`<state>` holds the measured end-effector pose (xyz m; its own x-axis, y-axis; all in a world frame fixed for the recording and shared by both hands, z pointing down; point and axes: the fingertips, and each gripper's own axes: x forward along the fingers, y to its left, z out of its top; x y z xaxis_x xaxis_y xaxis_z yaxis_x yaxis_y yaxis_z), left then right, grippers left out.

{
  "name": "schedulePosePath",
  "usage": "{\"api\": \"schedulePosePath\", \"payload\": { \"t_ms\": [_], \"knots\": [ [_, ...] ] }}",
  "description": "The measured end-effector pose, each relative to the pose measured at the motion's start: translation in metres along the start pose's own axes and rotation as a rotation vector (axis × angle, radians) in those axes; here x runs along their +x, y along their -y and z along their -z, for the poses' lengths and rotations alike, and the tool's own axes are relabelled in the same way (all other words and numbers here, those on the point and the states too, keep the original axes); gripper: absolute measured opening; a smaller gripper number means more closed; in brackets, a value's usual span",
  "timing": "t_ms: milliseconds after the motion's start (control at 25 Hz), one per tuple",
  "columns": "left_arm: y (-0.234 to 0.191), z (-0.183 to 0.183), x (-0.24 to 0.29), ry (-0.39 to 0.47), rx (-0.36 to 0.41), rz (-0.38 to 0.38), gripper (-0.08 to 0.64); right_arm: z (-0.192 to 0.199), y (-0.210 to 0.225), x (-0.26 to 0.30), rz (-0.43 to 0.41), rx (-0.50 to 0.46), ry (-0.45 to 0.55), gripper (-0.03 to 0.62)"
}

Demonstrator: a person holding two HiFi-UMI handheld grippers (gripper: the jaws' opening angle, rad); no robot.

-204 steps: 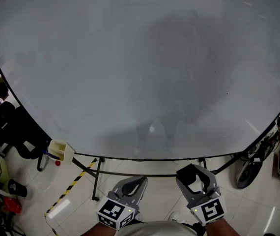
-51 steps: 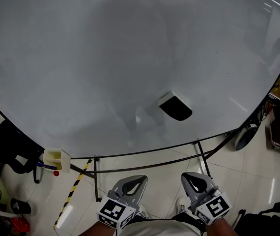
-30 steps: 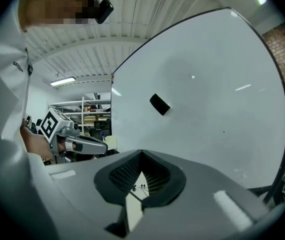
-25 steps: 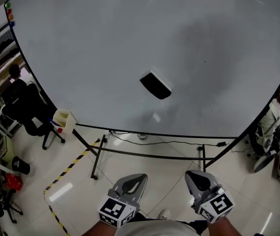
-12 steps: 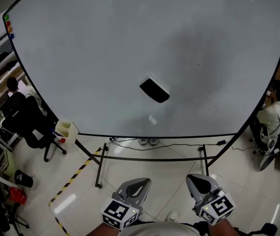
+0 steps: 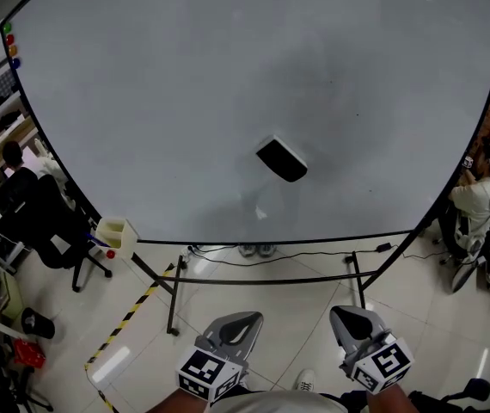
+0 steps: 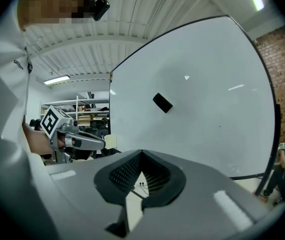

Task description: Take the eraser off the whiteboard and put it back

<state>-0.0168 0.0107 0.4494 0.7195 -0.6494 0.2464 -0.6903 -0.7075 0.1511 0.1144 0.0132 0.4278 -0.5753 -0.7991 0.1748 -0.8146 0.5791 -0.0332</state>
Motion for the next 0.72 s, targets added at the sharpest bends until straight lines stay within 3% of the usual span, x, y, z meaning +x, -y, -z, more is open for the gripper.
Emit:
{"api": "schedulePosePath", "payload": {
  "t_ms": [720],
  "knots": [
    [-0.013,-0.001,-0.005,0.023,-0.012,-0.015,0.017,-0.003,-0.008,0.011,0.000,-0.004,0.002,0.000]
  ]
}}
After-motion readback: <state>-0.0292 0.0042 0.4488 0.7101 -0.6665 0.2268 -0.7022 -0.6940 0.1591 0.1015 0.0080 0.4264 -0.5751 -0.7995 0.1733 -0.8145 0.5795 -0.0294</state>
